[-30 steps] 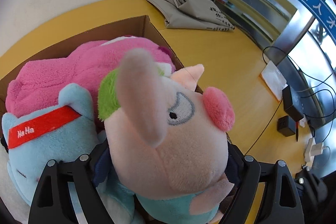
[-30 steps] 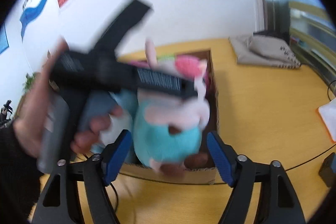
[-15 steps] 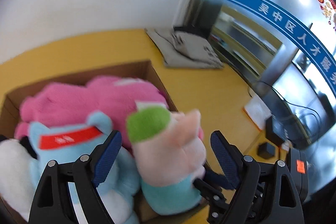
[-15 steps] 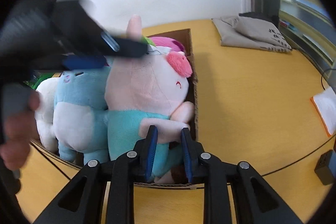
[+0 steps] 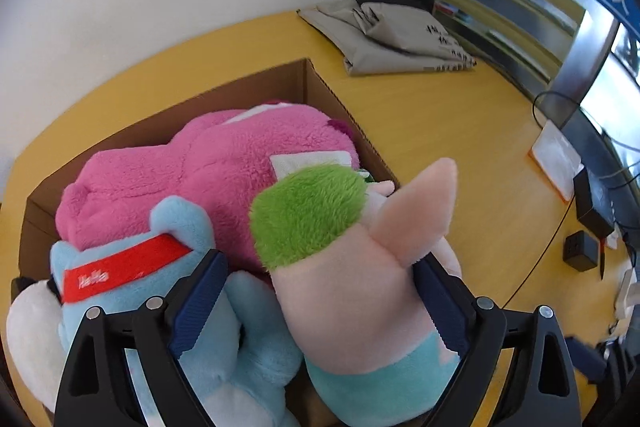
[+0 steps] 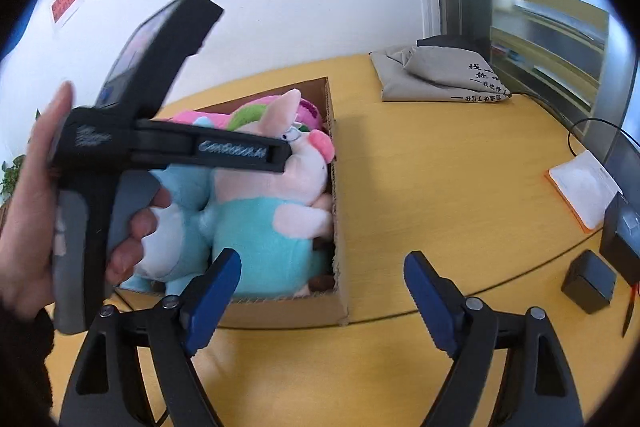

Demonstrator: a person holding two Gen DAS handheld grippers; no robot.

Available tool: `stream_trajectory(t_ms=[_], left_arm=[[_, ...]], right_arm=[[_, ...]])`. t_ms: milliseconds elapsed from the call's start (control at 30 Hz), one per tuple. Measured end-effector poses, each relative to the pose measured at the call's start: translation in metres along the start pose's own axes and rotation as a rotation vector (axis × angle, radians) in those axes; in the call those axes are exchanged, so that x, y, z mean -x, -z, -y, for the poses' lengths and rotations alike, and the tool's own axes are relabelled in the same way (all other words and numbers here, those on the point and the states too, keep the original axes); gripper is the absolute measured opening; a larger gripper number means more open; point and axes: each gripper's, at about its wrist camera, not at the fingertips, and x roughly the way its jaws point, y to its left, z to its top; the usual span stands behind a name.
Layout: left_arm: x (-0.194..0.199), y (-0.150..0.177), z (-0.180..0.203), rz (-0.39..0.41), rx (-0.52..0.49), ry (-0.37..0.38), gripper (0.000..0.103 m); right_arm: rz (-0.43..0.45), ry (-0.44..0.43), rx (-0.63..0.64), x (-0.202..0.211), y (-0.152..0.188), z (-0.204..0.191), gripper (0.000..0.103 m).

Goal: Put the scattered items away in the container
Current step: 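Lower the pig into the box and open the right gripper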

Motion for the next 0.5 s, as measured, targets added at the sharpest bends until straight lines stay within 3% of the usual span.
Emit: stream_trajectory(t_ms=[200,333,500], left_arm=[[0.082,0.039,-0.014,0.089,0.025,0.03,0.095],[0.15,0.105,-0.038,0.149,0.071,-0.023,0.103],[0.207,0.191,-0.072,0.199,0.182,-0.063,0.103]], right_arm=[[0.014,0.028,0.053,0.04,0.014,-0.018,0.084],[0.04,0.047,0.086,0.058,0.021,-0.03,0.084],[0.093,0.08,0.117,0.081,0.035,-0.052,0.084]])
